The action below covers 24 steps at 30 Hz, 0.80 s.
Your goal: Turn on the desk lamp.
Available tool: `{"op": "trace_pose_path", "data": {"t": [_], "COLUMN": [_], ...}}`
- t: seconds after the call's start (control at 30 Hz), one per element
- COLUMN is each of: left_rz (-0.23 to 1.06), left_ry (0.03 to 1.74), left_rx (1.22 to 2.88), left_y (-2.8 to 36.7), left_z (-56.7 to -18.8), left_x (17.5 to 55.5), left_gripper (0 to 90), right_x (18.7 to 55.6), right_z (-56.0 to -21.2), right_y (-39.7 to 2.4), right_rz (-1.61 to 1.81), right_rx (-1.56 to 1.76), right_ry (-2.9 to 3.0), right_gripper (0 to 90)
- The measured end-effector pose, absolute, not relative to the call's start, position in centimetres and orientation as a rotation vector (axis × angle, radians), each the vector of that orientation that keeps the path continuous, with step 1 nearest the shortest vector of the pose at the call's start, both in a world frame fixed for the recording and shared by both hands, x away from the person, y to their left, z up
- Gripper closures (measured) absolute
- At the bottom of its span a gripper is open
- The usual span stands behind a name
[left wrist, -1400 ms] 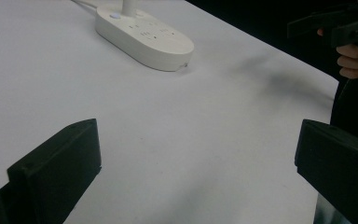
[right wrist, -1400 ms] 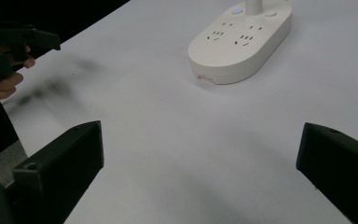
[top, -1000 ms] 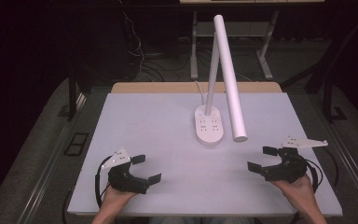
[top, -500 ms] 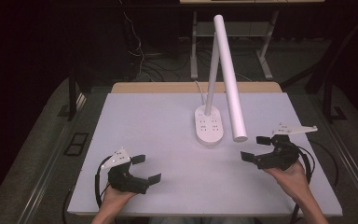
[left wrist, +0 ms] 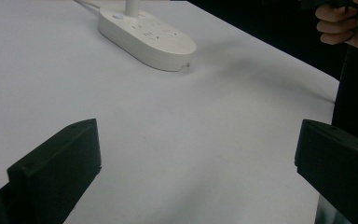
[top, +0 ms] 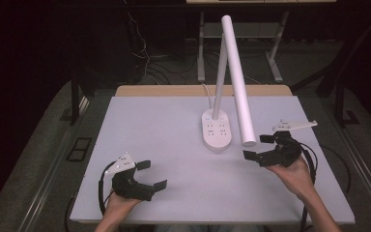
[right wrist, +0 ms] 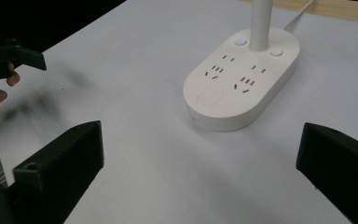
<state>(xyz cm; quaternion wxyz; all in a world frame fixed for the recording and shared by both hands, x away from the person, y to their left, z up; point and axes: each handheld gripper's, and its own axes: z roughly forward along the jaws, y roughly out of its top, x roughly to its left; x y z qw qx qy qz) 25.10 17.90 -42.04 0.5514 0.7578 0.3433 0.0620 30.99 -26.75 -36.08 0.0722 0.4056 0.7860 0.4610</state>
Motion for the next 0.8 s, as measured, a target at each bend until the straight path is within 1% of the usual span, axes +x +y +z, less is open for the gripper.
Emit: {"op": "trace_pose_path", "data": {"t": [0.8], "left_rz": [0.146], "left_ry": [0.817], "left_rx": [1.794], "left_y": [18.0], "left_z": [-42.1], "left_x": [25.1], "left_gripper": [0.0], "right_x": [34.7], "right_z": [-35.2], "right_y": [-24.5], "right_rz": [1.328], "right_rx": [1.176], "right_ry": [2.435], "right_gripper": [0.4]}}
